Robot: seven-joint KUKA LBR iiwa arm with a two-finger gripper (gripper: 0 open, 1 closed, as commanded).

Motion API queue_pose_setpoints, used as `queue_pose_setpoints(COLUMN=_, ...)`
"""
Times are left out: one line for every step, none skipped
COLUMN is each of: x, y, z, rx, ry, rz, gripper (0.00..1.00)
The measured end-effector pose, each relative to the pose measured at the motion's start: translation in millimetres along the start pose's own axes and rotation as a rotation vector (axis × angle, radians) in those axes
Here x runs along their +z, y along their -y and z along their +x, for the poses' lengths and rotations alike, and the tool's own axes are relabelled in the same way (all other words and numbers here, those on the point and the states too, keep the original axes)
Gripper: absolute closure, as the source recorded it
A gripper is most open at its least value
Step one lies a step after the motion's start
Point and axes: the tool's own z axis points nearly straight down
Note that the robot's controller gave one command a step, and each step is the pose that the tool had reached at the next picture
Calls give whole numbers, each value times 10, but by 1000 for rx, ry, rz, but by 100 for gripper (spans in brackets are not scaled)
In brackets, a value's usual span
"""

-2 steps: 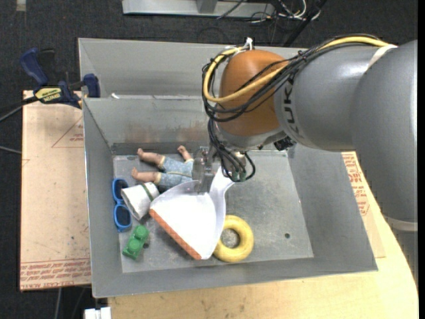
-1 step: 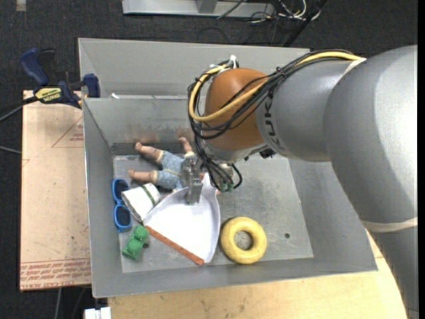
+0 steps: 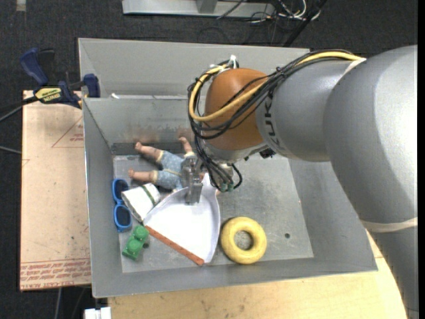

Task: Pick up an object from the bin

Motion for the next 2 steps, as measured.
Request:
queue_pose_setpoints(x=-1062, y=50, z=0, rx=-24, ry=3, rz=-1, gripper=100)
queue_pose_setpoints(x=-1062, y=51, z=0, rx=-24, ry=3, rz=-1, gripper=100)
